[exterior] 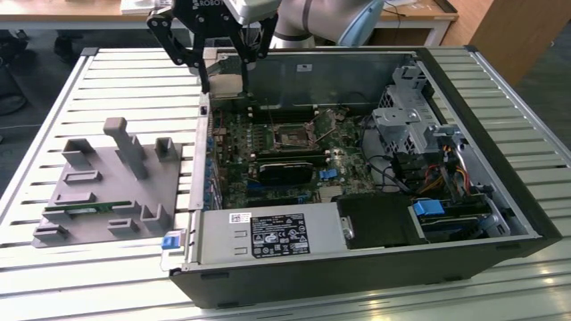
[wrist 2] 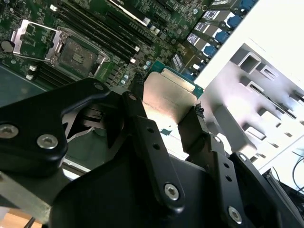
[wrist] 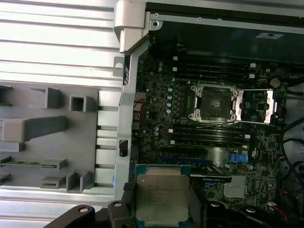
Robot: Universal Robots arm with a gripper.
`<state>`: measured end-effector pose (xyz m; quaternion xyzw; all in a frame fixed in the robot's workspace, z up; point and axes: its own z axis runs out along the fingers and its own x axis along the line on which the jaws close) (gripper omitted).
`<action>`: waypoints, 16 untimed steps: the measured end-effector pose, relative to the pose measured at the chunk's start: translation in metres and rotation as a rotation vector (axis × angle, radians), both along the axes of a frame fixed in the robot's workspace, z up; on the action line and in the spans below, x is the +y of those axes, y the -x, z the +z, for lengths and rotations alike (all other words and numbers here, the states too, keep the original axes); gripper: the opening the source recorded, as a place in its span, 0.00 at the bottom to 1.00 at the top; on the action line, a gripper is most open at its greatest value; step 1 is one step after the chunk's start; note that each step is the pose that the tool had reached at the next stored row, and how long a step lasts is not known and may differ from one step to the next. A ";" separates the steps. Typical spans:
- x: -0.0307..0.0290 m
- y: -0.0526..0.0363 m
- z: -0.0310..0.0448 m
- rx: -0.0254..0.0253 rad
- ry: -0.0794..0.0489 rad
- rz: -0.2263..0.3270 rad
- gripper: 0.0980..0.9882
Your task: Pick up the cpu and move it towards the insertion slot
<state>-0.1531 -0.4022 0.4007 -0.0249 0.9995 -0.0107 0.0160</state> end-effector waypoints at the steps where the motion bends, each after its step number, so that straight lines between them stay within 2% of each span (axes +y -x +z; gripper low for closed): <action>1: 0.0000 -0.0011 0.0000 0.0000 0.000 0.000 0.50; 16: 0.0000 -0.0183 -0.0001 0.0000 0.000 0.000 0.50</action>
